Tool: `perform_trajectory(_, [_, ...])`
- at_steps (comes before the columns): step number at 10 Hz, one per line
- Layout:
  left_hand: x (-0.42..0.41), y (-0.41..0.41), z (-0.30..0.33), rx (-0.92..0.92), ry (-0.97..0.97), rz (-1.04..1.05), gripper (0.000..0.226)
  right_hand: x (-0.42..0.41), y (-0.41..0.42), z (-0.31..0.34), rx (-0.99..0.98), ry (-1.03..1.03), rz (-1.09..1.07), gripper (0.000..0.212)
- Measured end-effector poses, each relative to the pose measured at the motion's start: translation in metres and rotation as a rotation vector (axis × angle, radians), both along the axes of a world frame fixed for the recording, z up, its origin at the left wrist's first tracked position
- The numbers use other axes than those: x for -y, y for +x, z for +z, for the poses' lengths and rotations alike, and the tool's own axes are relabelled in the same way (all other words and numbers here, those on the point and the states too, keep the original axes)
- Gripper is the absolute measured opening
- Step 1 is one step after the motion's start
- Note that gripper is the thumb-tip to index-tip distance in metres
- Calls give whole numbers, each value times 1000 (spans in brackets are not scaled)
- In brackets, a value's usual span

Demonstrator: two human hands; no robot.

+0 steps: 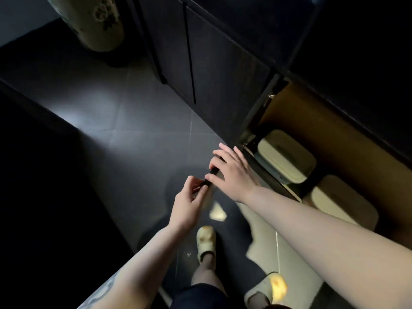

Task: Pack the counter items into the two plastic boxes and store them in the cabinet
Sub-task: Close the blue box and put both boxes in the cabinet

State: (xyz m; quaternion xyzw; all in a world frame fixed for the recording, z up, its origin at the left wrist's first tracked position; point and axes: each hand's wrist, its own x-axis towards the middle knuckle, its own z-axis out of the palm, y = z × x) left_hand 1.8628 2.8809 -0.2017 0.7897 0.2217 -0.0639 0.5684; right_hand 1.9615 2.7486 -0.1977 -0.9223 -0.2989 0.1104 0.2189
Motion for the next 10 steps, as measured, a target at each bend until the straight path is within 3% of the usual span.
perform_trajectory(1, [48, -18, -5, -8, -144, -94, 16, 61, -19, 1, -4, 27, 18, 23])
perform_trajectory(2, [102, -22, -9, -49, -216, -207, 38, 125, -31, 5, -21, 13, -1, 29])
perform_trajectory(3, [161, -17, -12, -88, -286, -367, 52, 189, -37, 8, -21, -102, -56, 40])
perform_trajectory(4, [225, -2, -10, -120, -288, -593, 72, 253, -40, 8, 37, -329, -81, 54])
perform_trajectory(5, [282, 22, -3, -142, -288, -743, 94, 306, -41, 10, 38, -457, -145, 89])
perform_trajectory(6, [323, 37, -1, -150, -294, -783, 103, 346, -45, 16, 12, -485, -217, 96])
perform_trajectory(7, [346, 49, 4, -150, -183, -826, 101, 365, -47, 17, -2, -503, -305, 97])
perform_trajectory(8, [360, 65, 4, -144, -127, -833, 83, 365, -42, 15, -17, -464, -448, 95])
perform_trajectory(9, [366, 89, 23, 87, 587, -889, 54, 358, -34, 15, -80, -439, -612, 97])
perform_trajectory(10, [384, 109, 9, 267, 1098, -1450, 57, 357, -34, 16, -110, -388, -718, 93])
